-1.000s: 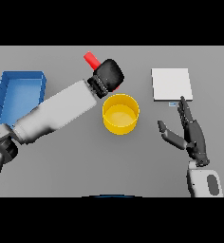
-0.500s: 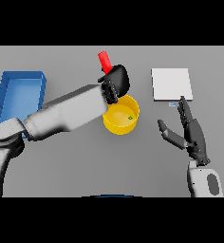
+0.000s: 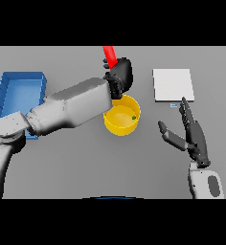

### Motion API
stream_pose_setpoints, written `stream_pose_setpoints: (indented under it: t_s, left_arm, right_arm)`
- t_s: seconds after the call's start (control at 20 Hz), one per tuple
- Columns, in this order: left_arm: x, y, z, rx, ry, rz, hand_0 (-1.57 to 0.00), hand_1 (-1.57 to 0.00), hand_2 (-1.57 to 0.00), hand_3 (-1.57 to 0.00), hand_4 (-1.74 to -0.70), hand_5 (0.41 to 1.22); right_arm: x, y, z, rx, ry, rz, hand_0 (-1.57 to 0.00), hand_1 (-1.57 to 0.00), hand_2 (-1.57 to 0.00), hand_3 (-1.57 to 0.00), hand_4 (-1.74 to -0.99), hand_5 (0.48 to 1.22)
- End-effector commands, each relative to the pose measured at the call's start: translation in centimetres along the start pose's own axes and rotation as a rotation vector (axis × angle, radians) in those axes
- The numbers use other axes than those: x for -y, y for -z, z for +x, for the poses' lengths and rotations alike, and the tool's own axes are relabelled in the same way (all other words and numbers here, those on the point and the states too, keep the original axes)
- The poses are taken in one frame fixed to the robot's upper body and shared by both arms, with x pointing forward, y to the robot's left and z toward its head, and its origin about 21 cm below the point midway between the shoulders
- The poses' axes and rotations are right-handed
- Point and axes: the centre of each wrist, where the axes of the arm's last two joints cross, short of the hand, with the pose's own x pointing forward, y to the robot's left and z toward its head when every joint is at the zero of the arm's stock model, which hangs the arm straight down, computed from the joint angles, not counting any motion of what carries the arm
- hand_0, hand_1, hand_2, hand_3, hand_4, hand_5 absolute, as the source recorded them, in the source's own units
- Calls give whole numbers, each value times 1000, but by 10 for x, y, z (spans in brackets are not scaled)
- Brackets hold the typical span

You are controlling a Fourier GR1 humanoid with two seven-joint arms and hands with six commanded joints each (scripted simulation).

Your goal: Pick up the red beaker and tilt it to pour out 1 green nut into yellow bowl. Pick up the yellow bowl and place it on the metallic measuring scale.

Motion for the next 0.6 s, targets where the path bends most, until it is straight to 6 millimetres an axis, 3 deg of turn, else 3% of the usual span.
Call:
stream_pose_setpoints:
  t_s: [0.0,0.1,0.15,0.25,0.35,0.55]
  left_arm:
    - [-1,-1,-8,-27,2,3,-1571,-1571,-1571,-1570,-1740,1221]
    - [-5,-6,-33,-73,-15,31,-1571,-1571,-1571,-1571,-1738,1159]
    - [-8,-8,-43,-102,-10,43,-1571,-1571,-1571,-1571,-1738,1171]
    - [-12,-15,-65,-156,-44,97,-1571,-1269,-1251,-1571,-1644,1189]
    - [-15,-27,-103,-243,-61,127,-1571,-1378,-1366,-1212,-1679,1201]
    - [-21,-63,-185,-442,-235,151,-1571,-1492,-1487,-1424,-1553,1213]
  right_arm:
    - [-2,-1,0,5,11,3,1,1,1,1,-1233,585]
    - [-5,0,0,9,8,-1,1,1,1,1,-1222,590]
    - [-3,2,4,32,12,-2,1,1,1,1,-1219,595]
    - [2,1,1,27,12,2,1,1,1,1,-1222,609]
    - [0,4,2,41,36,23,1,1,1,1,-1231,620]
    - [-2,5,4,38,27,30,1,1,1,1,-1266,639]
